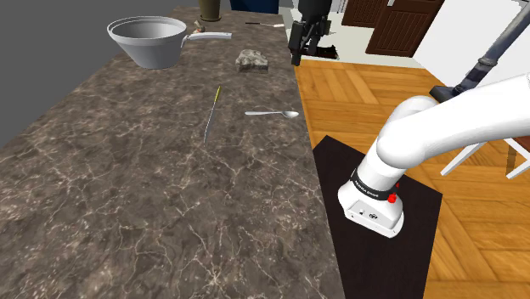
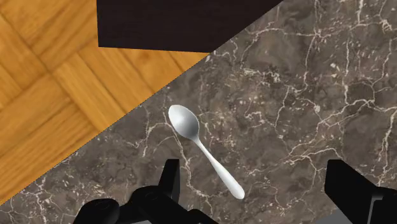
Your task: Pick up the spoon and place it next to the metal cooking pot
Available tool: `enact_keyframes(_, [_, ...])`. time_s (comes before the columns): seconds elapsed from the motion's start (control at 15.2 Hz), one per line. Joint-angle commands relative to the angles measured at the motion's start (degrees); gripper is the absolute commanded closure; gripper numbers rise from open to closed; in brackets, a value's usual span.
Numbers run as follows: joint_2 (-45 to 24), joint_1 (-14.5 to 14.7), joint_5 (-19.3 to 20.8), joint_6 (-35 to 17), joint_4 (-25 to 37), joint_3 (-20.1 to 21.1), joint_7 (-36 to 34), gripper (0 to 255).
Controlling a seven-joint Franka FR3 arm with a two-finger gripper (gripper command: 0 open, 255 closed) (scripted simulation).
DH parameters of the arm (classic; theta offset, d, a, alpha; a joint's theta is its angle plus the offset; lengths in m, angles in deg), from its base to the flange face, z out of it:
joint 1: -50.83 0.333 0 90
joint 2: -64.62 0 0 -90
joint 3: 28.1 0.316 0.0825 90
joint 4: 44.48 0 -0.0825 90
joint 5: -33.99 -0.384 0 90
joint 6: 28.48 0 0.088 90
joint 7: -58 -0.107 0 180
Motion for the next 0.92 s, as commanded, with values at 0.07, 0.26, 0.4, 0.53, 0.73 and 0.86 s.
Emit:
enact_keyframes(0.07, [0.0, 0.3, 0.0, -2.6, -2.0, -0.9, 1.8, 0])
enact_keyframes(0.26, [-0.7, 1.3, -0.3, -10.4, -7.3, -3.8, 7.4, 0])
enact_keyframes(0.4, [-2.0, 2.1, -0.6, -15.8, -10.2, -5.8, 11.2, 0])
enact_keyframes(0.53, [-4.0, 2.9, -1.1, -21.2, -12.7, -7.9, 15.2, 0])
enact_keyframes(0.73, [-8.2, 4.6, -2.6, -29.5, -15.4, -11.1, 21.7, 0])
enact_keyframes(0.86, [-11.8, 6.1, -4.1, -34.9, -16.6, -13.4, 26.5, 0])
